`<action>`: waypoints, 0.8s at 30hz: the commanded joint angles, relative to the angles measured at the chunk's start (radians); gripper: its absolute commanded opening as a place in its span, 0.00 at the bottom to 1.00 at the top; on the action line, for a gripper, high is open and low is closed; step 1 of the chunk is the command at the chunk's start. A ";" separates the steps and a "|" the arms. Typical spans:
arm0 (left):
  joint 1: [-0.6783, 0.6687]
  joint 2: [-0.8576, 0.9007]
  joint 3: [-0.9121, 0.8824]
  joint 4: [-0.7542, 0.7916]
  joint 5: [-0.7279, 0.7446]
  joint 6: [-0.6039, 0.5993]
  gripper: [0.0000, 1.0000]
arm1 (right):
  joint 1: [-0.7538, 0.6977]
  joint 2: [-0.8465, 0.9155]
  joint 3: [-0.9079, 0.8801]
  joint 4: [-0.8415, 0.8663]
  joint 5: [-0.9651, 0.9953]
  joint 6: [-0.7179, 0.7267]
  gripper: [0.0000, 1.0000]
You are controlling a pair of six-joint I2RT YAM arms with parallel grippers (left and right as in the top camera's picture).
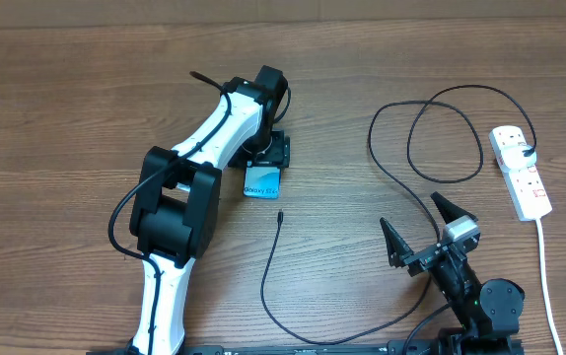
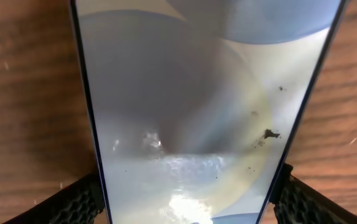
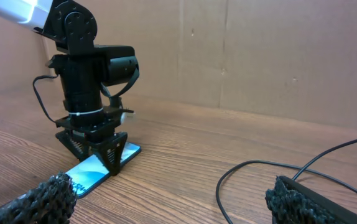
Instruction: Plug charger to phone and switch on socket
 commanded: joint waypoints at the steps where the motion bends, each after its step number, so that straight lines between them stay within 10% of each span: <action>1: -0.001 0.063 -0.052 -0.037 0.037 -0.021 0.80 | 0.005 -0.012 -0.010 0.001 -0.002 0.005 1.00; 4: -0.001 0.063 -0.052 -0.039 0.035 -0.020 1.00 | 0.005 -0.012 -0.010 0.002 -0.001 0.005 1.00; 24: 0.000 0.063 -0.052 0.066 0.029 -0.020 0.93 | 0.005 -0.012 -0.010 0.001 -0.001 0.005 1.00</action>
